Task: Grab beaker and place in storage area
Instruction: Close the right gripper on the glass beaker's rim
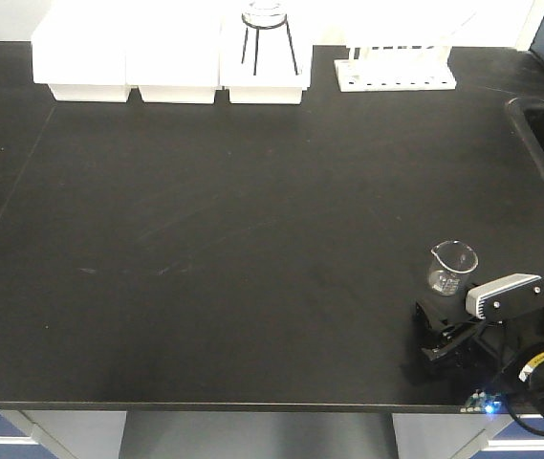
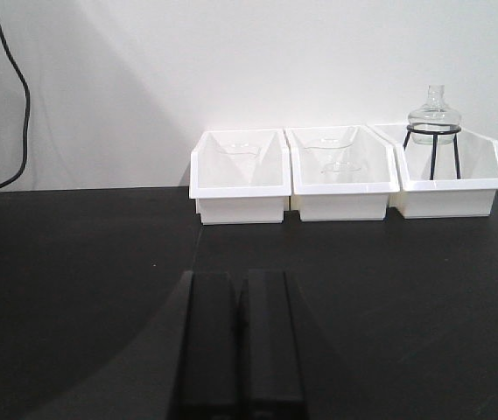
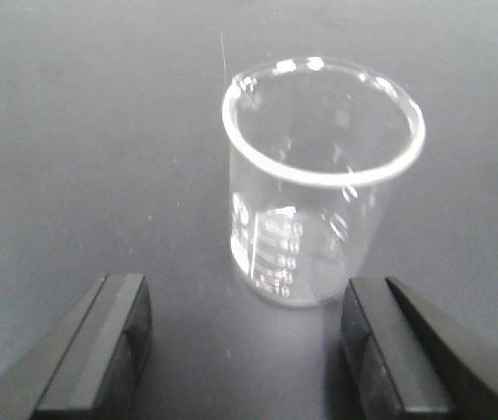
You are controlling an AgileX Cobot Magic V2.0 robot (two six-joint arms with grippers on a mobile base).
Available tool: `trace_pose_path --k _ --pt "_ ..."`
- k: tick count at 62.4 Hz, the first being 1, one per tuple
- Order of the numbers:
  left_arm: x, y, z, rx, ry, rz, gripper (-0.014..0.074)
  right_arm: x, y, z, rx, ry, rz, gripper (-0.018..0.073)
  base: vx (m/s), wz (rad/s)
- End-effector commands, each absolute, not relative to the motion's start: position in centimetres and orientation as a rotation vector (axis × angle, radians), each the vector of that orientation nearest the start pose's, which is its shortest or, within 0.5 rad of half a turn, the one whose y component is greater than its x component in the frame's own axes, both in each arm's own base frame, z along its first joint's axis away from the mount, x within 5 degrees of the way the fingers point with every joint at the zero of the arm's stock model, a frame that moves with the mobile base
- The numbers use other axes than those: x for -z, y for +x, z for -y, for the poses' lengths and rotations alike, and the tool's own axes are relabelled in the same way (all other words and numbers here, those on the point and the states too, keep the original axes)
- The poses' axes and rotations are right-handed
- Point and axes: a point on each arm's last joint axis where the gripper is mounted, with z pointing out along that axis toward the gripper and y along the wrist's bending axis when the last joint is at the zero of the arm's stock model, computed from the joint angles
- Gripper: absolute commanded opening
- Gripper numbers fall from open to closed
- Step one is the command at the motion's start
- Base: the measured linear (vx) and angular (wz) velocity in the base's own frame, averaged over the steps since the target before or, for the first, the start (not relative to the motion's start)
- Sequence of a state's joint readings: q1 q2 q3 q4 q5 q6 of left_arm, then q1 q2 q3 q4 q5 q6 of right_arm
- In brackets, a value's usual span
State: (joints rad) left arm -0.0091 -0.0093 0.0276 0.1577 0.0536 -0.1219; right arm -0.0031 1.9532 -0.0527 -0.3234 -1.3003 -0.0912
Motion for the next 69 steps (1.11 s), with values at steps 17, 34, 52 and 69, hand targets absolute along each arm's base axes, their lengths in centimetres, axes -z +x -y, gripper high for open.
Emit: trace_pose_path --k 17,34,52,69 --pt "-21.5 5.4 0.1 -0.01 0.03 -1.432 -0.0006 -8.2 18.1 -2.2 -0.143 -0.323 -2.004 0.0512 0.0 0.0" --pt "-21.5 5.4 0.1 -0.01 0.03 -1.432 -0.0006 -9.2 18.3 -2.1 -0.162 -0.262 -1.962 0.0512 0.0 0.0" --pt "-21.5 5.4 0.1 -0.01 0.03 -1.432 -0.0006 -9.4 19.0 -2.0 -0.141 -0.267 -1.936 0.0512 0.0 0.0" --pt "-21.5 5.4 0.1 -0.01 0.03 -1.432 -0.0006 -9.8 20.4 -2.3 -0.169 -0.278 -1.881 0.0512 0.0 0.0"
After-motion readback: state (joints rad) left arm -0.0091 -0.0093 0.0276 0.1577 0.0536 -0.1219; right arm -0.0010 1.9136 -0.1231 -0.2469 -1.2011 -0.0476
